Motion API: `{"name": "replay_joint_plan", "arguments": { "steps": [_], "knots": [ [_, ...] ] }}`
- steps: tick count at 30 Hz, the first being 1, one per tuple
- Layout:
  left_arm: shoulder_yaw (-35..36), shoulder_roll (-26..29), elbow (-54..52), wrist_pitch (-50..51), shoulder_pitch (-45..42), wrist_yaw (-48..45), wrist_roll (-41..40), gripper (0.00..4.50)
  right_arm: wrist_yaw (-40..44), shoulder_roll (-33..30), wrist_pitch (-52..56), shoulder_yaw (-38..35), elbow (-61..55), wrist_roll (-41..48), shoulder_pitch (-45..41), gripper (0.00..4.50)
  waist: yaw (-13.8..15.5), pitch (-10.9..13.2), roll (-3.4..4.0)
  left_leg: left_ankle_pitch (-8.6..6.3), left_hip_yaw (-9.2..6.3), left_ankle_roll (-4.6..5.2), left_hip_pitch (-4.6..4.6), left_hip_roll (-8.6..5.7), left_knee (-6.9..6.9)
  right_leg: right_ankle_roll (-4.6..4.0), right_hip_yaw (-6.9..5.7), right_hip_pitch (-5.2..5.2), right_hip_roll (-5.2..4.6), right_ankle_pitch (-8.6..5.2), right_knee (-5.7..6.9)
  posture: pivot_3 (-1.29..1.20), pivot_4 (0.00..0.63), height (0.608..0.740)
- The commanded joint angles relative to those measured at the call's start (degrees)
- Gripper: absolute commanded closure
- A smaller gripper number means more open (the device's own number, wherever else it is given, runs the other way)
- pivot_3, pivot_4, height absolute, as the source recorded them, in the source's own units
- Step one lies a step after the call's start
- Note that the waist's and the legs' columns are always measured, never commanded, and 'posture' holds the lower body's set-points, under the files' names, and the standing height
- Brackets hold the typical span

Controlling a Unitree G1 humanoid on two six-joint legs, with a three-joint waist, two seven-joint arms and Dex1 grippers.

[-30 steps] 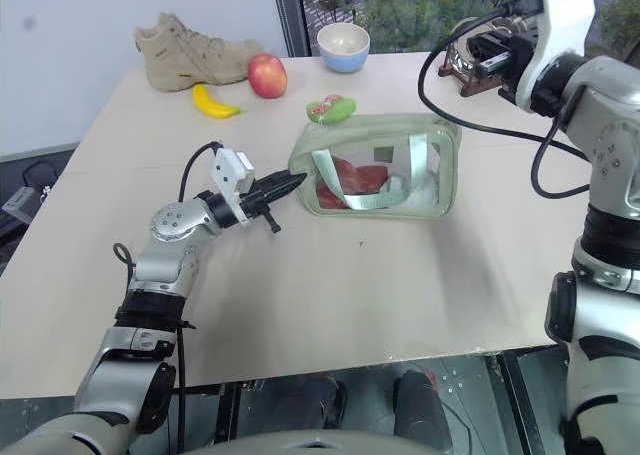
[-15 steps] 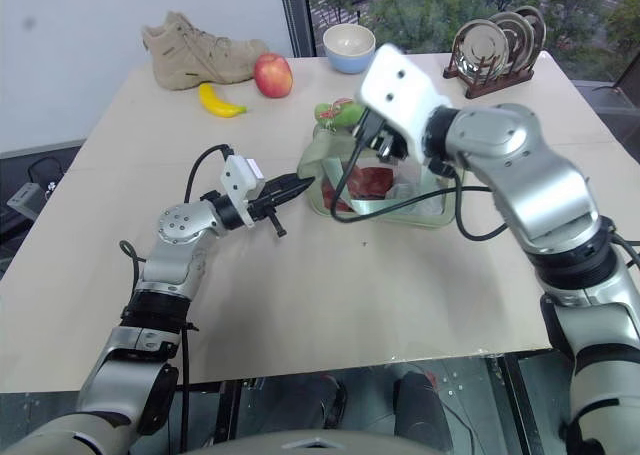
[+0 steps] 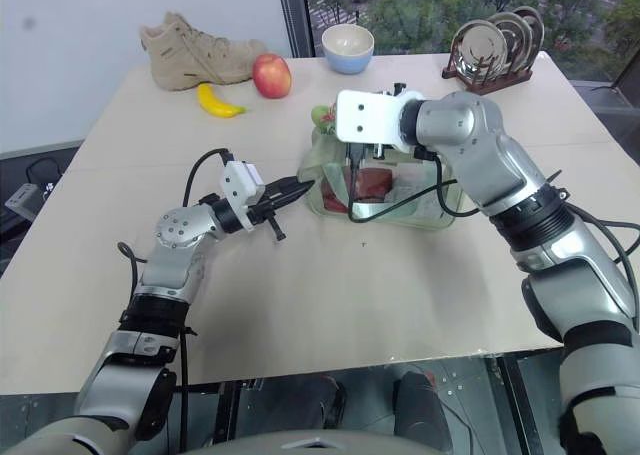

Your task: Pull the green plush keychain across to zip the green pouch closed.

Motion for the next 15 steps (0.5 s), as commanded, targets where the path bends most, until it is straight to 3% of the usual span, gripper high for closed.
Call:
{"name": "replay_joint_plan", "arguments": {
  "steps": [1,9,10,11,13,14,15],
  "knots": [
    [-1.45,0.4,0.03,-0.07,1.41,-0.38,1.83,4.5,2.36,0.91,-3.77,-0.26,1.99,-2.9,-3.52,2.54,-0.03,0.0,0.0,0.0,0.01,0.0,0.0,0.0,0.0,0.0,0.01,0.0,0.0,0.0,-0.02,0.0,0.15,0.74],
    [-1.82,0.21,-0.14,-1.12,2.12,-0.31,2.28,4.5,2.94,5.2,-6.8,-1.51,9.15,-6.81,-4.9,2.54,-0.05,-0.01,0.01,0.0,0.01,0.0,0.04,0.01,0.01,0.0,0.01,0.0,0.04,0.0,0.0,0.0,0.15,0.74],
    [-1.79,0.2,-0.12,-1.15,2.19,-0.22,2.28,4.5,3.04,5.45,-6.77,-1.92,9.14,-6.75,-4.82,3.05,-0.09,-0.01,0.02,0.0,0.02,0.0,0.04,0.01,0.01,0.0,0.02,0.0,0.04,0.0,0.12,0.0,0.15,0.74],
    [-1.74,0.2,-0.11,-1.09,2.29,-0.05,2.31,4.5,3.0,5.62,-6.63,-2.47,8.86,-6.54,-4.67,3.17,-0.13,-0.01,0.02,0.0,0.02,0.0,0.04,0.01,0.01,0.0,0.02,0.0,0.04,0.0,0.19,0.0,0.15,0.74],
    [-1.52,0.14,0.01,-0.37,2.56,0.72,2.39,4.5,2.82,5.87,-5.45,-4.22,7.09,-5.44,-4.4,4.1,-0.14,-0.01,0.02,0.0,0.01,0.0,0.04,0.01,0.0,0.0,0.02,-0.01,0.04,0.0,0.19,0.0,0.15,0.74],
    [-1.54,0.26,0.38,-0.15,2.62,1.27,2.88,4.5,2.98,5.92,-4.12,-5.48,5.51,-4.44,-4.29,4.4,-0.14,-0.01,0.02,0.0,0.01,0.0,0.04,0.01,-0.01,0.0,0.01,-0.01,0.05,0.0,0.19,0.0,0.15,0.74],
    [-1.64,0.39,0.62,-0.05,2.7,1.7,3.38,4.5,2.96,6.02,-2.75,-6.66,4.16,-3.52,-4.2,4.4,-0.14,-0.01,0.02,0.0,0.0,0.0,0.04,0.01,-0.01,0.0,0.01,-0.01,0.05,0.0,0.19,0.0,0.15,0.74]
  ]
}}
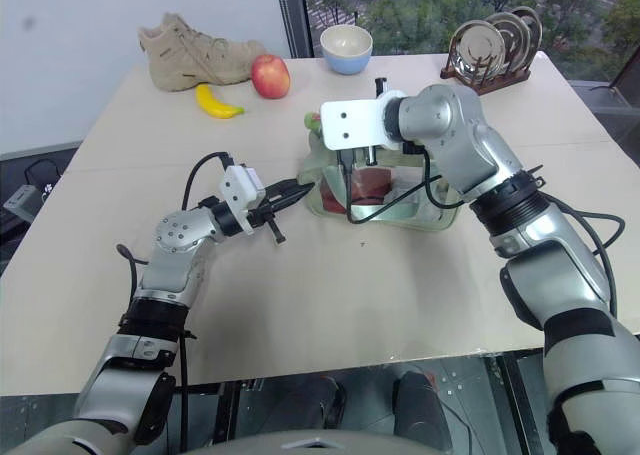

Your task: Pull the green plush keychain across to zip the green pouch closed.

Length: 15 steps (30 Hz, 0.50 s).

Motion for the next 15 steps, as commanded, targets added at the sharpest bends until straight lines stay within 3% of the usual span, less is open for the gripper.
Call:
{"name": "replay_joint_plan", "arguments": {
  "steps": [1,8,15],
  "knots": [
    [-1.58,0.47,1.17,1.51,1.79,1.28,3.02,4.5,-0.34,0.24,4.37,-6.53,-6.25,2.93,-0.62,4.4,0.02,0.0,0.0,0.0,0.0,0.0,0.0,0.0,0.0,0.0,0.01,0.0,0.0,0.0,0.0,0.0,0.15,0.74],
    [-1.68,-0.02,1.42,8.26,2.03,5.49,3.69,4.5,-3.13,-1.16,16.18,-12.61,-13.0,5.14,-0.41,4.4,0.06,0.01,0.02,0.0,-0.02,0.0,-0.04,0.0,0.01,0.0,0.02,-0.03,0.0,0.0,0.02,0.0,0.15,0.74],
    [-1.68,-0.19,0.47,11.52,1.46,8.29,3.44,4.5,-5.11,-2.94,22.89,-13.83,-17.63,5.19,1.27,4.4,0.07,0.01,0.02,0.0,0.0,0.0,-0.07,0.0,0.01,0.0,0.05,-0.06,-0.02,0.0,0.02,0.0,0.15,0.74]
  ]
}}
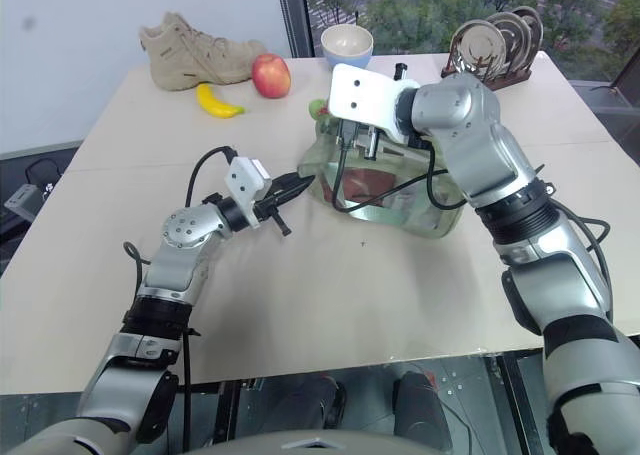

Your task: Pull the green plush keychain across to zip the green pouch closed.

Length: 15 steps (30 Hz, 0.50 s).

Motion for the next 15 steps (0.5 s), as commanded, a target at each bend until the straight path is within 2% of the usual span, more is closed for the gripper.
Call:
{"name": "replay_joint_plan", "arguments": {
  "steps": [1,6,11,15],
  "knots": [
    [-0.66,0.13,2.0,3.94,2.1,0.95,1.68,4.5,-4.38,-2.61,1.52,-7.63,-6.03,-0.74,-1.66,4.4,0.0,0.0,0.0,0.0,0.0,0.0,-0.02,0.0,0.0,0.0,0.01,-0.01,-0.01,0.0,0.0,0.0,0.15,0.74],
    [-1.18,-1.55,-3.01,5.36,1.72,0.91,0.08,4.5,-5.51,-0.9,0.8,-4.67,-10.44,-1.52,-0.56,4.4,0.0,0.0,0.0,0.0,0.0,0.0,-0.11,0.0,0.01,0.0,0.06,-0.1,-0.03,0.0,-0.02,0.0,0.15,0.74],
    [-3.61,0.3,-1.83,2.72,0.49,2.48,6.24,4.5,-7.31,-1.38,1.02,-5.05,-8.43,-3.41,-2.26,4.4,0.0,0.0,-0.01,0.0,-0.02,0.0,-0.16,-0.01,0.02,0.0,0.08,-0.12,-0.03,0.0,-0.02,0.0,0.15,0.74],
    [-2.76,-1.46,-3.26,6.99,-0.27,3.63,3.89,4.5,-7.36,-1.34,-0.94,-3.75,-7.18,-4.24,-2.29,4.4,-0.02,0.0,-0.01,0.0,-0.01,0.0,-0.14,0.0,0.01,0.0,0.08,-0.12,-0.03,0.0,-0.03,0.0,0.15,0.74]
  ]
}}
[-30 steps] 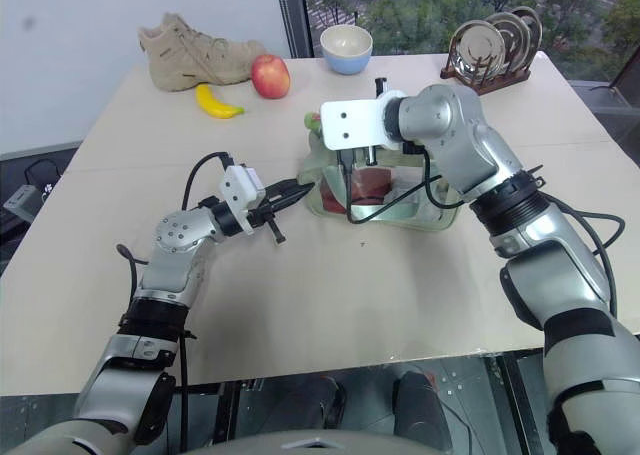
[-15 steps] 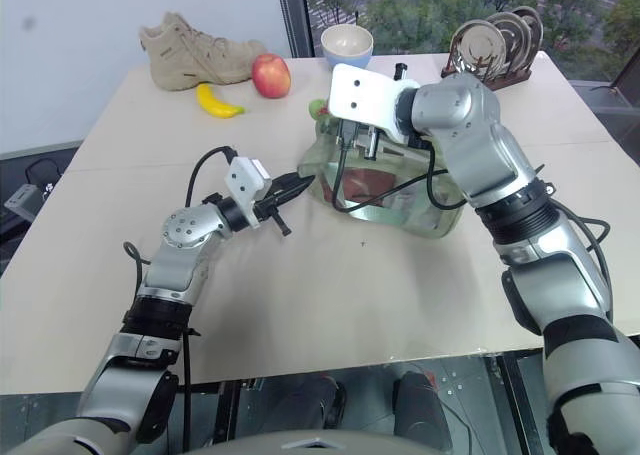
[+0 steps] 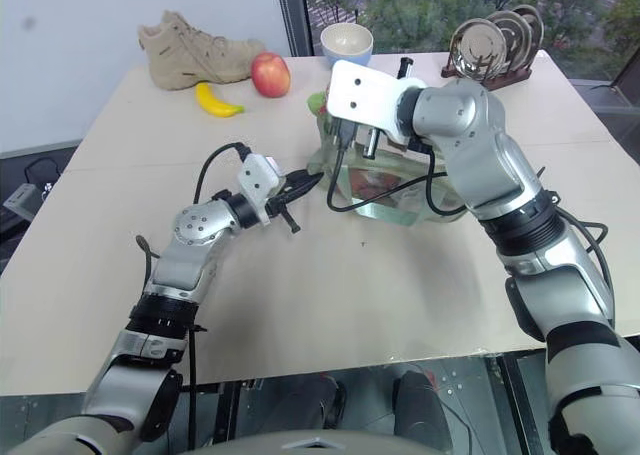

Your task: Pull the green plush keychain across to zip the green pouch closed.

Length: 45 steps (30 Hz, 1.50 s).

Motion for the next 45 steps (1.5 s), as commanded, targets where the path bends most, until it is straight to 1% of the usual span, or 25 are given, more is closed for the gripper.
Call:
{"name": "replay_joint_plan", "arguments": {
  "steps": [1,4,6,9,12,13,16,21,24,28,32,35,36,37,40,45],
  "knots": [
    [-0.06,-1.39,-0.35,6.61,0.88,0.63,-1.14,4.5,-3.4,-1.22,-4.51,-3.02,-1.03,-3.07,-3.69,4.4,-0.01,0.0,0.0,0.0,0.01,0.0,0.0,0.0,0.0,0.0,0.0,-0.01,0.0,0.0,0.0,0.0,0.15,0.74],
    [0.75,-2.89,-5.31,13.26,1.25,0.44,-5.14,4.5,-2.96,-1.53,-8.28,-2.99,1.8,-3.24,-3.58,4.4,-0.02,0.0,0.0,0.0,0.0,0.0,-0.02,-0.01,0.01,0.0,-0.01,-0.02,-0.01,0.0,-0.01,0.0,0.15,0.74],
    [1.02,-2.89,-9.04,16.75,1.99,0.32,-6.73,4.5,-2.46,-1.85,-12.26,-3.38,4.26,-2.88,-4.36,4.4,-0.06,0.0,-0.01,0.0,-0.01,0.0,-0.02,-0.01,0.02,0.0,0.01,-0.02,-0.02,0.0,-0.01,0.0,0.15,0.74],
    [1.09,-1.87,-12.74,18.93,3.19,0.07,-7.13,4.5,-1.54,-1.09,-16.61,-4.03,6.55,-1.01,-4.7,4.4,-0.17,0.01,-0.01,0.0,0.01,0.0,0.0,0.0,0.02,0.0,0.03,-0.03,-0.02,0.0,-0.02,0.0,0.15,0.74],
    [1.97,0.75,-11.88,19.31,3.31,-1.93,-7.18,4.5,-0.05,-0.28,-20.73,-3.9,7.54,1.2,-3.52,4.4,-0.31,0.01,0.0,0.0,0.03,0.0,0.03,0.03,0.01,0.0,0.02,-0.03,0.01,0.0,-0.03,0.0,0.15,0.74],
    [2.18,1.05,-11.31,18.94,3.05,-2.0,-7.17,4.14,0.58,-0.07,-22.28,-3.83,7.89,1.98,-3.16,4.49,-0.31,0.02,0.01,0.0,0.05,0.0,0.04,0.04,0.0,0.0,0.03,-0.03,0.02,0.0,-0.03,0.0,0.15,0.74],
    [2.62,0.5,-10.27,18.03,2.02,-2.01,-7.93,3.12,1.27,0.48,-24.84,-4.02,9.09,3.15,-2.85,4.5,-0.14,0.02,0.01,0.0,0.05,0.0,0.06,0.04,-0.03,0.0,-0.04,-0.02,0.05,0.0,-0.03,0.0,0.15,0.74],
    [2.17,0.39,-7.81,13.84,0.86,-3.81,-6.92,3.12,0.97,1.1,-26.53,-4.67,12.07,2.99,-3.98,4.5,0.07,0.02,0.01,0.0,0.0,0.0,0.02,0.0,0.0,0.0,-0.17,-0.01,0.04,0.0,-0.05,0.0,0.15,0.74],
    [1.63,0.86,-3.23,7.48,-0.89,-5.82,-5.03,3.12,0.8,1.36,-27.85,-4.69,13.87,2.76,-4.65,4.5,-0.03,0.02,0.01,0.0,0.01,0.0,0.02,0.01,0.0,0.0,-0.17,-0.02,0.02,0.0,-0.07,0.0,0.15,0.74],
    [1.43,1.09,2.76,1.6,-3.28,-7.42,-3.45,3.12,0.76,1.76,-29.42,-4.48,16.06,2.67,-5.42,4.5,-0.19,0.02,0.01,0.0,0.02,0.0,0.04,0.01,0.01,0.0,-0.15,-0.02,0.02,0.0,-0.04,0.0,0.15,0.74],
    [0.76,-0.33,6.15,-0.23,-4.55,-7.41,-2.62,3.12,0.36,2.79,-31.1,-4.01,19.13,2.29,-6.05,4.5,-0.19,0.02,0.01,0.0,0.02,0.0,0.02,0.01,0.02,0.0,-0.15,-0.03,0.0,0.0,-0.06,0.0,0.15,0.74],
    [1.26,-2.09,4.06,3.23,-3.57,-7.13,-4.71,3.87,-0.45,4.1,-33.69,-3.33,23.1,1.52,-5.8,4.5,-0.17,0.02,0.01,0.0,-0.01,0.0,0.01,0.01,0.03,0.0,-0.15,-0.04,0.0,0.0,-0.06,0.0,0.15,0.74],
    [1.55,-2.54,2.69,5.1,-2.91,-6.8,-5.51,4.21,-1.08,4.54,-34.81,-3.01,24.69,0.94,-5.68,4.5,-0.18,0.02,0.01,0.0,0.0,0.0,0.03,0.0,0.04,0.0,-0.15,-0.03,0.0,0.0,-0.04,0.0,0.15,0.74],
    [2.0,-3.01,0.86,7.64,-2.11,-6.27,-6.61,4.41,-2.03,4.79,-36.22,-2.53,26.52,-0.17,-5.6,4.5,-0.2,0.02,0.01,0.0,0.0,0.0,0.02,0.0,0.04,0.0,-0.15,-0.03,0.0,0.0,-0.04,0.0,0.15,0.74],
    [2.78,-3.4,-5.31,15.9,0.19,-4.32,-8.94,4.41,-3.9,5.27,-39.24,-2.01,29.43,-2.3,-5.28,4.5,-0.24,0.02,0.01,0.0,-0.01,0.0,0.05,0.0,0.04,0.0,-0.13,-0.03,0.01,0.0,-0.01,0.0,0.15,0.74],
    [4.49,-3.83,-13.93,28.74,2.1,-0.02,-12.82,4.41,-6.6,5.2,-39.39,-2.53,28.69,-5.19,-5.47,4.5,-0.26,0.02,0.01,0.0,-0.01,0.0,0.06,0.0,0.04,0.0,-0.13,-0.04,0.04,0.0,0.01,0.0,0.15,0.74]
  ]
}}
